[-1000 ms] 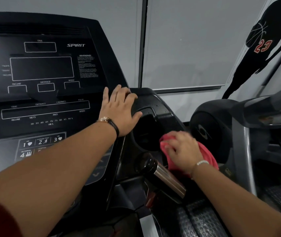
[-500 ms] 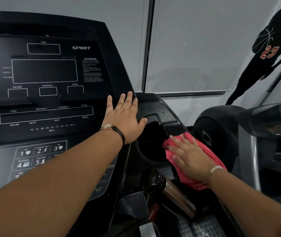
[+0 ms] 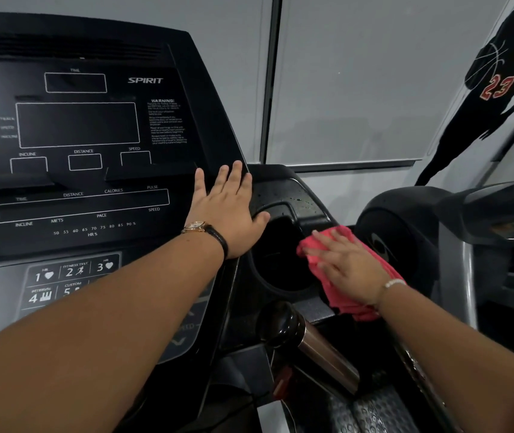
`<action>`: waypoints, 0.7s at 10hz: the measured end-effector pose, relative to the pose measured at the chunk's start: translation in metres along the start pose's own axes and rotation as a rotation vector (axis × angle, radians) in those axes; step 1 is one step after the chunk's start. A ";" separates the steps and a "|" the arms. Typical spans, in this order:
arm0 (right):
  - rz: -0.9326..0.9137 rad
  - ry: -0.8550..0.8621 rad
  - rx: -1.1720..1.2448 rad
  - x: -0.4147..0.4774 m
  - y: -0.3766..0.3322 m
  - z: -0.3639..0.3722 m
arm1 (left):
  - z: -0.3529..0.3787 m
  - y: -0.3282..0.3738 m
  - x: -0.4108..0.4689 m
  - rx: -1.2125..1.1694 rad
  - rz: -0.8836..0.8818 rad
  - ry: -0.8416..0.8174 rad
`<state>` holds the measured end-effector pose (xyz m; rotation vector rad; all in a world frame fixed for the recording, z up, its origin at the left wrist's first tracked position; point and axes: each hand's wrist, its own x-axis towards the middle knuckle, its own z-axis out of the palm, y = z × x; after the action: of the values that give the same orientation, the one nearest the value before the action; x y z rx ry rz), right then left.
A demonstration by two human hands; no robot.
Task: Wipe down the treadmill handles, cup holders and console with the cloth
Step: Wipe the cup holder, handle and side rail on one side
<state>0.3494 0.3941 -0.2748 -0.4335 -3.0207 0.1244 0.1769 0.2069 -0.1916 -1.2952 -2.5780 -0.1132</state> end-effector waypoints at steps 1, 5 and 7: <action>0.311 -0.036 0.144 0.018 0.017 0.002 | -0.001 0.000 -0.001 -0.002 0.003 -0.005; 0.179 -0.060 -0.044 0.009 -0.007 -0.006 | -0.001 0.000 -0.001 -0.008 0.005 -0.004; 0.474 -0.036 -0.015 0.037 -0.038 -0.004 | -0.002 0.000 -0.001 -0.012 0.004 -0.003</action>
<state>0.3042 0.3687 -0.2643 -1.1497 -2.8902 0.1395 0.1776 0.2059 -0.1903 -1.3052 -2.5817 -0.1261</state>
